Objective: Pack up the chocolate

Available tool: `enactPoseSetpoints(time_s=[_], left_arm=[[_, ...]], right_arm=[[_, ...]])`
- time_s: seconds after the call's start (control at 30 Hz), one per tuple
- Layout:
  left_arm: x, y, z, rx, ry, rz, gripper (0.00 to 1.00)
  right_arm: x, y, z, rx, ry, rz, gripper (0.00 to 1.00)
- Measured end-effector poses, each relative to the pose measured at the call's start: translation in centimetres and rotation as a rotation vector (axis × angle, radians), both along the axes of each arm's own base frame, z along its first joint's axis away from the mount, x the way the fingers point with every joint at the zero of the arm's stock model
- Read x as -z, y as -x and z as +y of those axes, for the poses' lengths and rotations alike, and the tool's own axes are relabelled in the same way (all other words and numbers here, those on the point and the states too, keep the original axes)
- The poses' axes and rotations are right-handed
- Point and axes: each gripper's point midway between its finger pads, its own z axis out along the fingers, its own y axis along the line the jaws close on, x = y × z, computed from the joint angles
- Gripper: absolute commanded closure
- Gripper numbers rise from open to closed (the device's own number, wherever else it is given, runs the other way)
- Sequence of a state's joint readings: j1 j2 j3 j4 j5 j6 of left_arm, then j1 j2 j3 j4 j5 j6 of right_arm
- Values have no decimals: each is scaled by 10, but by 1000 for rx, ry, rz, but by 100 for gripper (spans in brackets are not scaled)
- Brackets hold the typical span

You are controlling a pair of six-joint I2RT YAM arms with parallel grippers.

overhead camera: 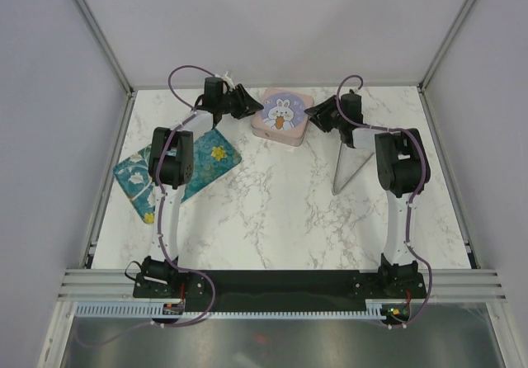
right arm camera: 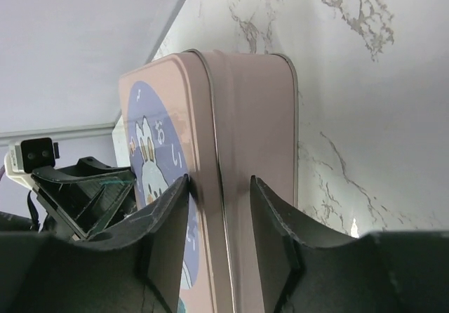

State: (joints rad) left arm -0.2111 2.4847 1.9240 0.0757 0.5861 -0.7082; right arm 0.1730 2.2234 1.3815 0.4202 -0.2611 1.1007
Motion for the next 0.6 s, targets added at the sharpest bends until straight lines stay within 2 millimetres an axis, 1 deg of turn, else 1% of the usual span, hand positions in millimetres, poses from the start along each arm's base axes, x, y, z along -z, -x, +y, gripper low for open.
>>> enactPoseSetpoints(time_s=[0.03, 0.07, 0.17, 0.27, 0.33, 0.4, 0.43, 0.53, 0.6], left_arm=[[0, 0, 0, 0, 0, 1, 52], [0, 0, 0, 1, 0, 2, 51], [-1, 1, 0, 6, -5, 14, 50], [-2, 4, -1, 22, -5, 18, 47], [0, 6, -1, 27, -11, 27, 43], [4, 8, 1, 29, -21, 40, 41], [5, 8, 2, 27, -26, 45, 41], [5, 9, 7, 25, -41, 46, 39], [4, 9, 12, 14, -64, 51, 39]], right_arm=[[1, 0, 0, -11, 21, 12, 44], [3, 1, 0, -19, 35, 21, 35], [9, 4, -7, -52, 101, 46, 30], [7, 3, -14, -106, 176, 39, 27], [3, 2, -18, -141, 223, 29, 26], [-5, -3, -23, -180, 274, 2, 25], [-13, -8, -25, -199, 297, -19, 24], [-42, -32, -29, -223, 358, -115, 24], [-56, -43, -31, -228, 382, -166, 23]])
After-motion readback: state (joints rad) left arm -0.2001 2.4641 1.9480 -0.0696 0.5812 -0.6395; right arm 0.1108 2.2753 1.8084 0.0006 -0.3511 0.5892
